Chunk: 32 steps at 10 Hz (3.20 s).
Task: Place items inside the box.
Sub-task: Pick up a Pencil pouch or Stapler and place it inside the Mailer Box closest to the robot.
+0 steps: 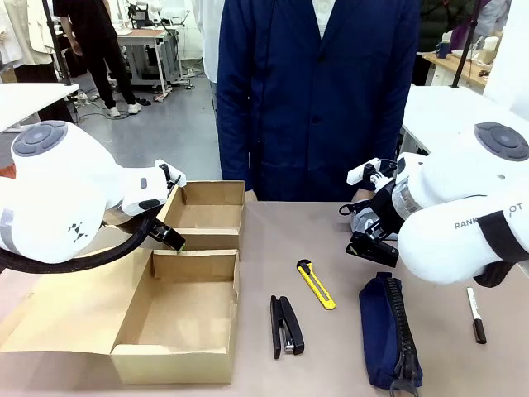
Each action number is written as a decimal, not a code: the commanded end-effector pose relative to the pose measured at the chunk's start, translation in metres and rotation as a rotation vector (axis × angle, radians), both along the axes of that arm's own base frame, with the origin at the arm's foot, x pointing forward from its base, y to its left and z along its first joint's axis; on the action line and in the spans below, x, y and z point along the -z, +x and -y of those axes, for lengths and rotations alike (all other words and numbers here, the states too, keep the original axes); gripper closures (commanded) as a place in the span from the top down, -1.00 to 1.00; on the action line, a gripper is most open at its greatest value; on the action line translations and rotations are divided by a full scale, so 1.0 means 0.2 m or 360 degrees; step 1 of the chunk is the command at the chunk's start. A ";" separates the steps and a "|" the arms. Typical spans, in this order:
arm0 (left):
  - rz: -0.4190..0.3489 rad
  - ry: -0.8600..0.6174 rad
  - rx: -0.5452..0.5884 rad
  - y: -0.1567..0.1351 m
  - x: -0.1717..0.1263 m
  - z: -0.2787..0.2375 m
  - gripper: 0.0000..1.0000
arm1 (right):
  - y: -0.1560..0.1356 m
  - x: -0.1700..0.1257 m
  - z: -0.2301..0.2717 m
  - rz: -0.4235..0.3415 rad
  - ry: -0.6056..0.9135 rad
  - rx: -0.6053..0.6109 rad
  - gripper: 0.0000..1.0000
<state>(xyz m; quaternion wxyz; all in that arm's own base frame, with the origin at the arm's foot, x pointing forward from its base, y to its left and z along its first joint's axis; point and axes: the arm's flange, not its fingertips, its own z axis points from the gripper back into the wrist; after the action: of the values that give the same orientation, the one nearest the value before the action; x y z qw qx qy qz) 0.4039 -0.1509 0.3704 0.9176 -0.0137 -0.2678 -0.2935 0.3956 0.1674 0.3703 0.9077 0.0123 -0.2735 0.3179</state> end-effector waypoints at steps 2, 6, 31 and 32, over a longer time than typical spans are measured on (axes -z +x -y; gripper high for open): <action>0.0000 0.0000 0.0000 0.00 0.00 0.00 1.00 | 0.00 0.00 0.00 0.0000 0.0001 0.0001 1.00; 0.0000 0.0000 0.0000 0.00 0.00 0.00 1.00 | 0.00 0.00 0.00 0.0000 0.0001 0.0001 1.00; -0.0225 -0.2428 -0.0756 -0.77 -0.14 -2.03 1.00 | -1.04 -0.20 2.10 -0.0384 0.2174 0.0897 1.00; -0.0225 -0.2428 -0.0756 -0.77 -0.14 -2.03 1.00 | -0.94 -0.24 1.87 -0.0437 0.1899 0.0854 1.00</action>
<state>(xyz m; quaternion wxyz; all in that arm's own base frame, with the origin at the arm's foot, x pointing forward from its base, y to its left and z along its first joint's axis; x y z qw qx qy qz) 0.2492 0.2566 0.3983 0.7143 -0.5954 -0.3191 0.1829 0.1955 -0.2695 0.4132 0.7663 0.5426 -0.2901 -0.1850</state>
